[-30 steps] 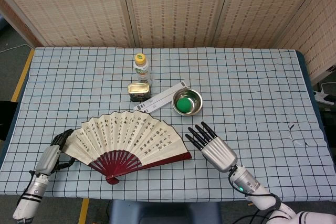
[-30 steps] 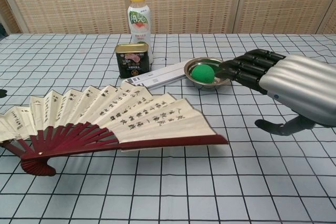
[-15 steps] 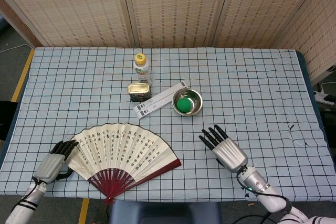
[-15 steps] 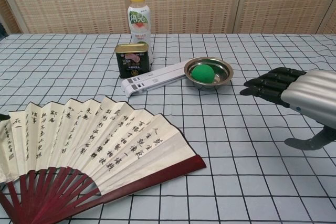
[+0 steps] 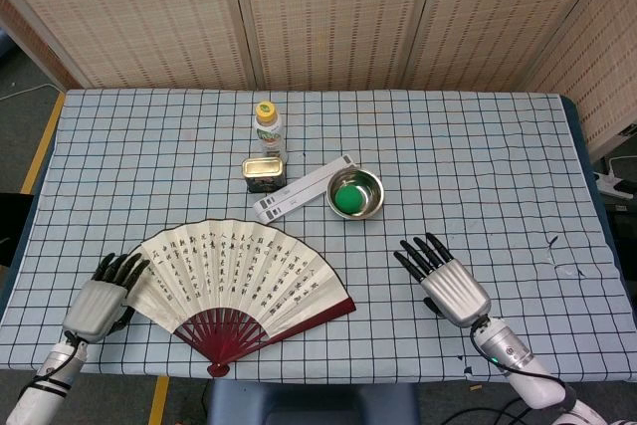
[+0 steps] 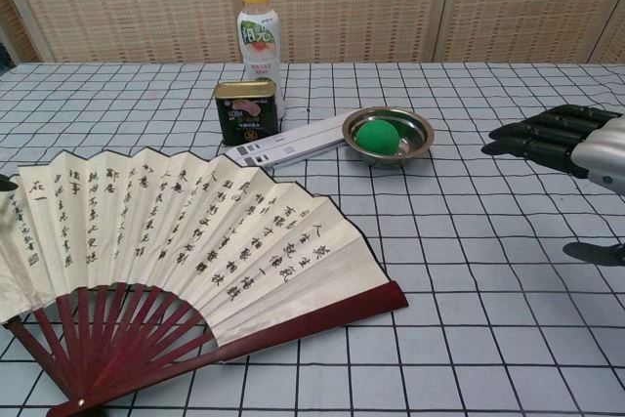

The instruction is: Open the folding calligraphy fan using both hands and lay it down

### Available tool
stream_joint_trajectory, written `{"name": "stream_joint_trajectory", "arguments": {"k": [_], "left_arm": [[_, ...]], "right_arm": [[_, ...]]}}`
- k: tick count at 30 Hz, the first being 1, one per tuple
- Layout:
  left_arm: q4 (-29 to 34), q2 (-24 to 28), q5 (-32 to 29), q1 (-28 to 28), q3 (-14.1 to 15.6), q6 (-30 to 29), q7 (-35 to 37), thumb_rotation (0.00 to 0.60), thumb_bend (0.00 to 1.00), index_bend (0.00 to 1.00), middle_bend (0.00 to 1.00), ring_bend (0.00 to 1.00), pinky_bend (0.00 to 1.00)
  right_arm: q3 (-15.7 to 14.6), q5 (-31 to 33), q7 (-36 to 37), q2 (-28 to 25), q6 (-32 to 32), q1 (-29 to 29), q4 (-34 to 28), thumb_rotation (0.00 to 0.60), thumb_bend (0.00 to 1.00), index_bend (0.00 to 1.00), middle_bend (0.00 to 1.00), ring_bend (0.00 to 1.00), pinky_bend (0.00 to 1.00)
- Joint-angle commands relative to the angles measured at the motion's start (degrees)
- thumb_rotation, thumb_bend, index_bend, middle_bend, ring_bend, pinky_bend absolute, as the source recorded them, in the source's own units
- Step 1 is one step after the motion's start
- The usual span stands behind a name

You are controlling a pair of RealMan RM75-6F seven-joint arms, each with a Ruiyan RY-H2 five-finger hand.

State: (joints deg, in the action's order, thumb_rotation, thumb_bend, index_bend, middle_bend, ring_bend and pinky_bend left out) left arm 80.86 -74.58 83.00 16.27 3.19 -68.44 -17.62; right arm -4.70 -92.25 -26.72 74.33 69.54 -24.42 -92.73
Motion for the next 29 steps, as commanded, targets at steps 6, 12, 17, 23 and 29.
{"name": "stream_joint_trajectory", "arguments": {"k": [6,12,17,23,29], "left_arm": [[13.26,5.43,-21.86,3.88,-1.42,9.12,-26.39,0.6,0.46,0.0,0.0,0.0,0.0],[16.83,6.76,-6.43,0.29,-3.73,-4.18,-10.26,0.6,0.46,0.0,0.0,0.0,0.0],[12.85,5.15,5.78,-4.57,-4.61,-19.43,8.47,0.6,0.47,0.0,0.0,0.0,0.0],[8.5,5.04,3.5,-9.27,-3.02,-22.15,17.42,0.6,0.47,0.0,0.0,0.0,0.0],[6.19,6.16,3.13,-9.18,-3.17,-19.78,22.95,0.6,0.47,0.0,0.0,0.0,0.0]], "right_arm": [[-0.22,-1.24,1.46,-1.49,0.62,0.96,-0.79,0.55,0.21,0.0,0.0,0.0,0.0],[-0.05,-2.05,1.77,-2.17,2.99,2.57,-1.43,0.549,0.21,0.0,0.0,0.0,0.0],[-1.09,-2.94,2.22,-4.12,10.23,7.63,-2.43,0.55,0.21,0.0,0.0,0.0,0.0],[-1.77,-0.17,7.36,-5.41,22.94,17.76,-1.44,0.551,0.21,0.0,0.0,0.0,0.0],[0.51,1.31,13.54,-6.8,27.73,21.14,1.93,0.55,0.21,0.0,0.0,0.0,0.0]]}}
